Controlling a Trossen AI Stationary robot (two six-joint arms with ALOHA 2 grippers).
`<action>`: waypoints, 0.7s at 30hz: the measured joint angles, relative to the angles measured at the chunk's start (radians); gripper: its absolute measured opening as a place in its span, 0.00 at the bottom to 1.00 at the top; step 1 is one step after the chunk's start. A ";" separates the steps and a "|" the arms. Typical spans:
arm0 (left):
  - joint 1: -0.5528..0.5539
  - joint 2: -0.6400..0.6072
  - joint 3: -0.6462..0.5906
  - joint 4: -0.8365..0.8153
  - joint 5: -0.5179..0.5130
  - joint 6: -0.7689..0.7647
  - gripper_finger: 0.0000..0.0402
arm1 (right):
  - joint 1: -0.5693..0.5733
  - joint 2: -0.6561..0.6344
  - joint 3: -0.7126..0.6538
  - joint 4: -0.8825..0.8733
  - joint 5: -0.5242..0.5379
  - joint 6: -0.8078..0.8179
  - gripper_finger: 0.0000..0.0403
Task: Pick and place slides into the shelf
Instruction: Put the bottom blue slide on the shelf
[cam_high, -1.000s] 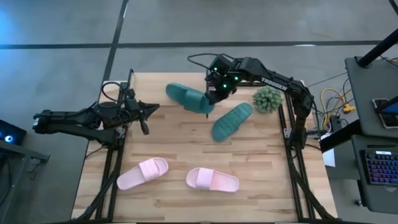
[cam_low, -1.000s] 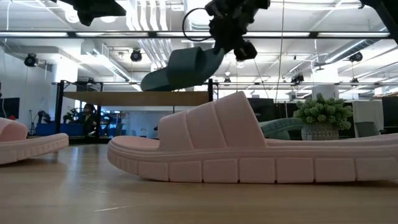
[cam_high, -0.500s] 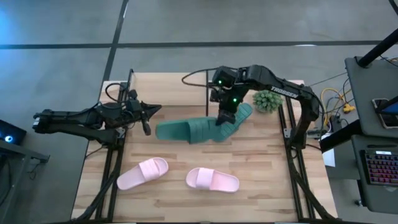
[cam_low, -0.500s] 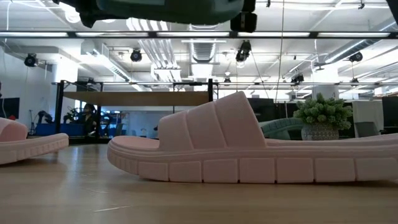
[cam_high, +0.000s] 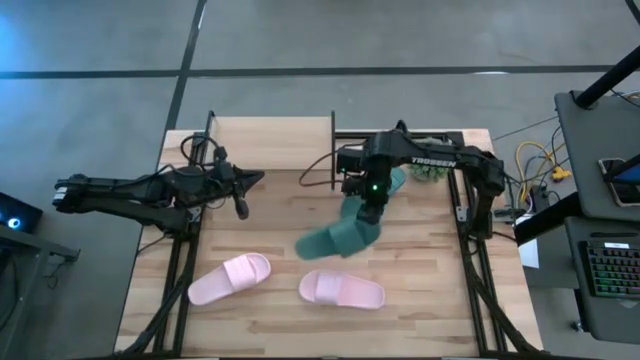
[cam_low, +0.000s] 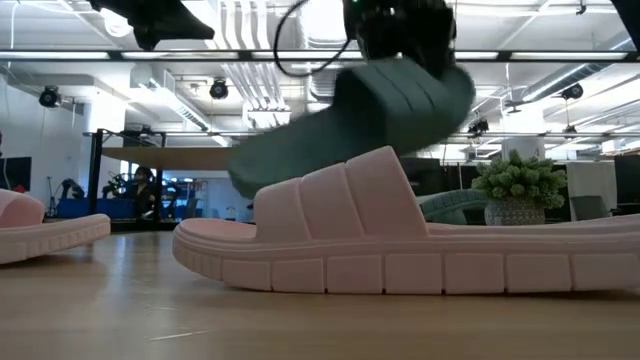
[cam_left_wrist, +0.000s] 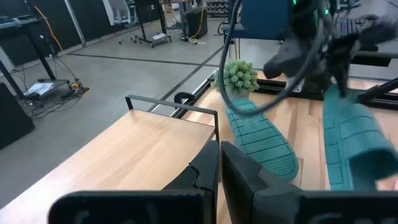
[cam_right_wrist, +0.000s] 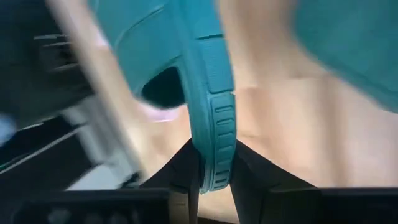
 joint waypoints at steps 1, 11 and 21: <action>0.000 0.001 0.000 0.000 0.001 0.000 0.00 | 0.004 0.000 -0.008 0.001 0.064 0.017 0.18; 0.000 0.001 0.000 0.000 0.003 -0.001 0.00 | 0.005 -0.001 0.033 0.063 0.420 0.109 0.43; -0.001 -0.004 0.000 -0.001 0.005 0.000 0.00 | 0.062 -0.064 0.074 0.041 0.461 0.378 0.55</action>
